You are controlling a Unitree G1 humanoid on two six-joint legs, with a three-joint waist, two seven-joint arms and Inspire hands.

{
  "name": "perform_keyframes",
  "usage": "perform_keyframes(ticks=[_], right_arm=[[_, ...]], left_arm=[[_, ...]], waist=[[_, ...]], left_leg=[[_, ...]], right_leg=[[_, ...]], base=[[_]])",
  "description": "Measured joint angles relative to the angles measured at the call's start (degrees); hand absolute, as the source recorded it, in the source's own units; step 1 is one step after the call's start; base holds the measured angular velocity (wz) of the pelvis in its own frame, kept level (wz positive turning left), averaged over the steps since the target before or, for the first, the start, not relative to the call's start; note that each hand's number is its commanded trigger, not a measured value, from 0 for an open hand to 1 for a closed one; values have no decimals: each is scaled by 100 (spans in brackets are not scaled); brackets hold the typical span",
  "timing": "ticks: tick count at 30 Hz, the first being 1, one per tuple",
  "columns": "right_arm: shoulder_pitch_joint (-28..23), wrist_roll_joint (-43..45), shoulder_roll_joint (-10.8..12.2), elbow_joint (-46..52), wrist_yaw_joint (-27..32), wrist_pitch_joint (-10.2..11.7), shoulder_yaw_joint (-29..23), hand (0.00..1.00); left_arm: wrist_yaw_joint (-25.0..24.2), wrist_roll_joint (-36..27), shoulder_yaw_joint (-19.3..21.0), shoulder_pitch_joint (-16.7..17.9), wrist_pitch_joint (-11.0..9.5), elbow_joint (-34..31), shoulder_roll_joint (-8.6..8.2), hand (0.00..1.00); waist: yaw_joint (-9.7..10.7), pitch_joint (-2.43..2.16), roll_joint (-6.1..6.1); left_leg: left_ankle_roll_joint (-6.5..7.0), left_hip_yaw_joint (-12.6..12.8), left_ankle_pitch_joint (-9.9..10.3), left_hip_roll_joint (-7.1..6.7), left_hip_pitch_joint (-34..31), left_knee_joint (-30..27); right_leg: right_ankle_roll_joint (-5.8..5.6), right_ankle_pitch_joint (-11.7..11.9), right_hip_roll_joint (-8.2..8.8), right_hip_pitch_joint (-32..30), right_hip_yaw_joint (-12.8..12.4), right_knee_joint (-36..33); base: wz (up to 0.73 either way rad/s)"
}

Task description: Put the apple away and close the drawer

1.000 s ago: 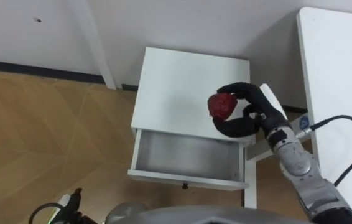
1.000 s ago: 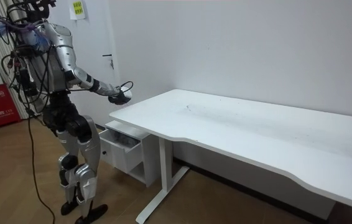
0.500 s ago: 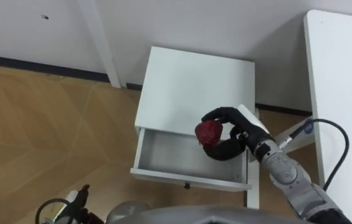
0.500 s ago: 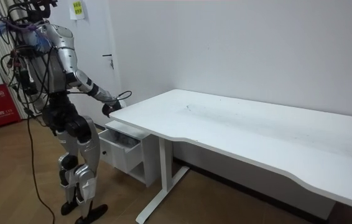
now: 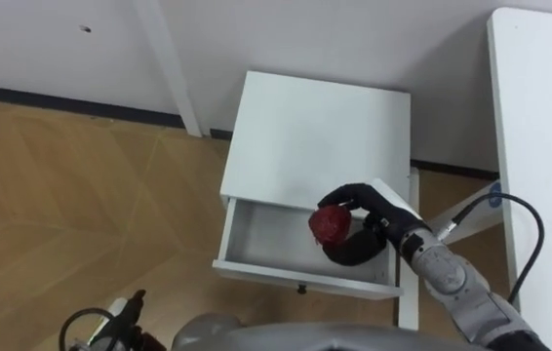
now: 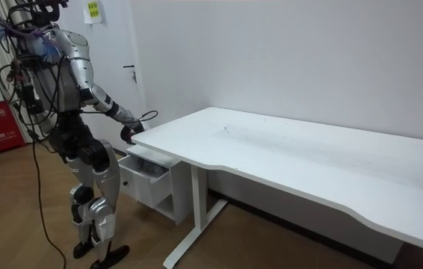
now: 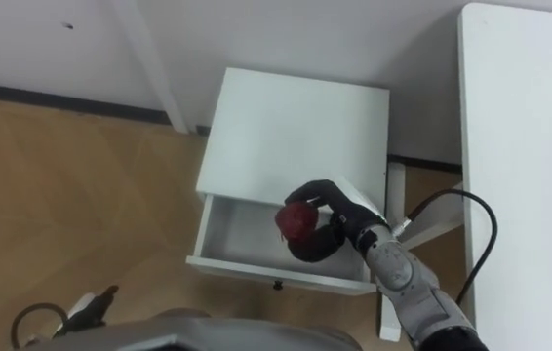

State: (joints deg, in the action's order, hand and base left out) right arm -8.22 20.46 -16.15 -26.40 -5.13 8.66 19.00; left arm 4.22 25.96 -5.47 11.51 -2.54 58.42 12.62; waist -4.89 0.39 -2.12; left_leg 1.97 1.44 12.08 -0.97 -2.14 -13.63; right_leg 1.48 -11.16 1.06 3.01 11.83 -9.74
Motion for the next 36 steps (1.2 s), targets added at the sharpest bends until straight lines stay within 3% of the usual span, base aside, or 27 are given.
perform_keyframes(ticks=[22, 28, 31, 32, 33, 34, 35, 36], right_arm=[[-136, 230, 11, -350, 114, 6, -39, 0], [-257, 115, 74, -499, 264, 11, -386, 0], [-256, -40, 156, -614, 478, 4, -886, 0], [-261, -147, 160, -628, 625, 10, -1076, 0], [-258, -305, 193, -696, 771, 50, -1327, 0], [-246, -371, 198, -783, 858, 98, -1453, 0], [-226, -626, 212, -996, 957, 215, -1716, 0], [-169, -1025, 229, -1109, 1048, 360, -1889, 0]], left_arm=[[66, -4, 26, 22, 1, -131, -46, 0], [199, -40, 118, 20, -85, -17, -59, 0], [183, -50, 128, -41, -173, 10, -76, 0], [184, -63, 139, -57, -175, 30, -48, 0], [185, -54, 201, -93, -175, 133, -37, 0], [187, -54, 219, -109, -177, 195, -39, 0], [185, -59, 327, -124, -212, 374, -36, 0], [186, -88, 439, -144, -220, 518, 41, 0]], waist=[[17, -6, 2], [58, -23, -45], [211, 7, 18], [293, 34, 17], [354, 30, 31], [391, 19, 70], [431, 14, 260], [483, 56, 287]], left_leg=[[0, 8, 1, 0, 43, 4], [12, 31, 9, -7, 92, -38], [157, 393, 105, -32, 48, -267], [184, 520, 113, -100, 55, -295], [294, 546, 175, -172, 16, -480], [344, 572, 204, -161, -16, -600], [468, 636, 299, 7, -101, -833], [574, 685, 389, 35, -222, -1009]], right_leg=[[0, 0, 3, 5, -40, -3], [-7, -5, 28, 70, 3, -78], [-271, -194, 219, -440, 122, -1317], [-346, -152, 422, -1050, 95, -2562], [-419, 321, 624, -1737, -62, -3790], [-433, 762, 681, -2087, -145, -4317], [-517, 1859, 668, -2749, -358, -5162], [-463, 1983, 648, -3535, -590, -6579]], base=[[-1], [1], [13], [18], [14], [-4], [-33], [-30]])
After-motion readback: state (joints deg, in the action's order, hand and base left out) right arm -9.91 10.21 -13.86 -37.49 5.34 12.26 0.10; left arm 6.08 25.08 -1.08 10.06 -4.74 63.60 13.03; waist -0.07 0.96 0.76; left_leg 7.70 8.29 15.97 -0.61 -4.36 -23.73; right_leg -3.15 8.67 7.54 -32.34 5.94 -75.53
